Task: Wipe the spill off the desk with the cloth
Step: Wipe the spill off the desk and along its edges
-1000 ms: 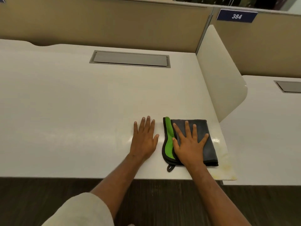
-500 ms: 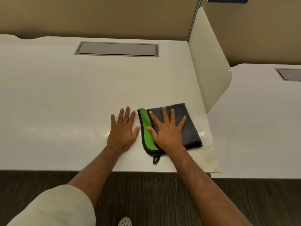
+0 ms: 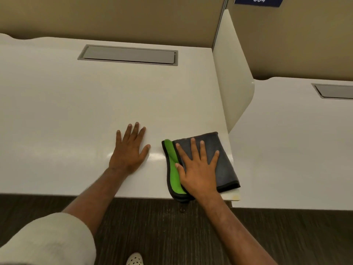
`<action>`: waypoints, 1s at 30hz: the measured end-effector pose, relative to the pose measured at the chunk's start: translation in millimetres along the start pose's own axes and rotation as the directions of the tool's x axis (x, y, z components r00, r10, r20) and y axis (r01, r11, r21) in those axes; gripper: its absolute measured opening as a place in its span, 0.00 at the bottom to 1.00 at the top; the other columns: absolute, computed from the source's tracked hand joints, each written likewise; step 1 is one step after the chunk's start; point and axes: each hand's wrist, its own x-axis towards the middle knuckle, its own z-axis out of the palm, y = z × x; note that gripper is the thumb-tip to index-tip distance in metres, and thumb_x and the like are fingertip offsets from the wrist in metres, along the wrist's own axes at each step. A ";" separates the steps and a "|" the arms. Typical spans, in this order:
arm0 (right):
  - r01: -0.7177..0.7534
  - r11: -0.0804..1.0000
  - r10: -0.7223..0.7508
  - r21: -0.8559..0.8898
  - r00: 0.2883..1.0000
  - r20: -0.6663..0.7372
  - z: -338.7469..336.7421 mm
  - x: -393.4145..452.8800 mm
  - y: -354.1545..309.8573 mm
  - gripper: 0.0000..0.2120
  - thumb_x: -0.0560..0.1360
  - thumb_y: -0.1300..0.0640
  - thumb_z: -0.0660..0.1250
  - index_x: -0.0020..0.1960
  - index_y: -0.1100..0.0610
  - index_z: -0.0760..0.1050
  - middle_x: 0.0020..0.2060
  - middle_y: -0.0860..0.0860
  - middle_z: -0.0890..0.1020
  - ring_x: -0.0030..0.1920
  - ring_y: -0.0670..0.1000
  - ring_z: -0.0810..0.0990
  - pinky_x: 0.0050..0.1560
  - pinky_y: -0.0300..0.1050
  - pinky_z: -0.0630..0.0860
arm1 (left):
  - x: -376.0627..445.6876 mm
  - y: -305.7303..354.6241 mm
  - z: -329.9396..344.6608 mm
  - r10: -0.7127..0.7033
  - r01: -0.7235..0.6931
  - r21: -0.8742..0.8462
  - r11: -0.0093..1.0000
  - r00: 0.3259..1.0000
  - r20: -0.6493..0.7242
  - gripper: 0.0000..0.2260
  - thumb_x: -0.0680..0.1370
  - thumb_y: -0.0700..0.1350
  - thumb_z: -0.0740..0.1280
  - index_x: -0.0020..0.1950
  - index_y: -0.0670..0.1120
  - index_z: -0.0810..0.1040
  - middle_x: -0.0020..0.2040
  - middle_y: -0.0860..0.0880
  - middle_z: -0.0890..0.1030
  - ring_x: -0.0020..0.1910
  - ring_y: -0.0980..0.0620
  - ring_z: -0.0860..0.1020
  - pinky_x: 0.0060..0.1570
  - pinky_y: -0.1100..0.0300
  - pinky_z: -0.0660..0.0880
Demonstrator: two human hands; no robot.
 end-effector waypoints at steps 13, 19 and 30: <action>-0.010 1.000 0.010 -0.010 1.000 -0.007 -14.1 66.7 31.6 0.28 0.84 0.39 0.50 0.82 0.39 0.49 0.84 0.50 0.51 0.83 0.56 0.48 0.76 0.75 0.43 | -0.4 -3.8 1.3 -0.005 0.005 -0.012 1.000 1.000 0.000 0.33 0.81 0.64 0.43 0.83 0.53 0.48 0.84 0.52 0.46 0.83 0.51 0.42 0.80 0.43 0.40; -0.077 0.997 0.077 -0.003 0.996 -0.033 -13.8 -11.6 56.4 0.29 0.83 0.40 0.52 0.82 0.37 0.48 0.84 0.51 0.51 0.83 0.57 0.48 0.76 0.75 0.45 | -0.4 -4.0 3.7 -0.008 0.008 -0.032 0.999 1.000 -0.013 0.32 0.81 0.64 0.44 0.83 0.53 0.50 0.84 0.52 0.47 0.83 0.51 0.43 0.80 0.43 0.40; 0.048 0.999 -0.048 0.014 0.999 0.003 -9.0 38.4 7.4 0.27 0.82 0.36 0.48 0.80 0.34 0.49 0.84 0.52 0.50 0.83 0.59 0.45 0.74 0.77 0.40 | -1.3 1.2 -3.9 -0.007 0.007 -0.014 1.000 1.000 -0.001 0.34 0.80 0.64 0.43 0.83 0.51 0.50 0.84 0.50 0.48 0.83 0.49 0.45 0.80 0.42 0.42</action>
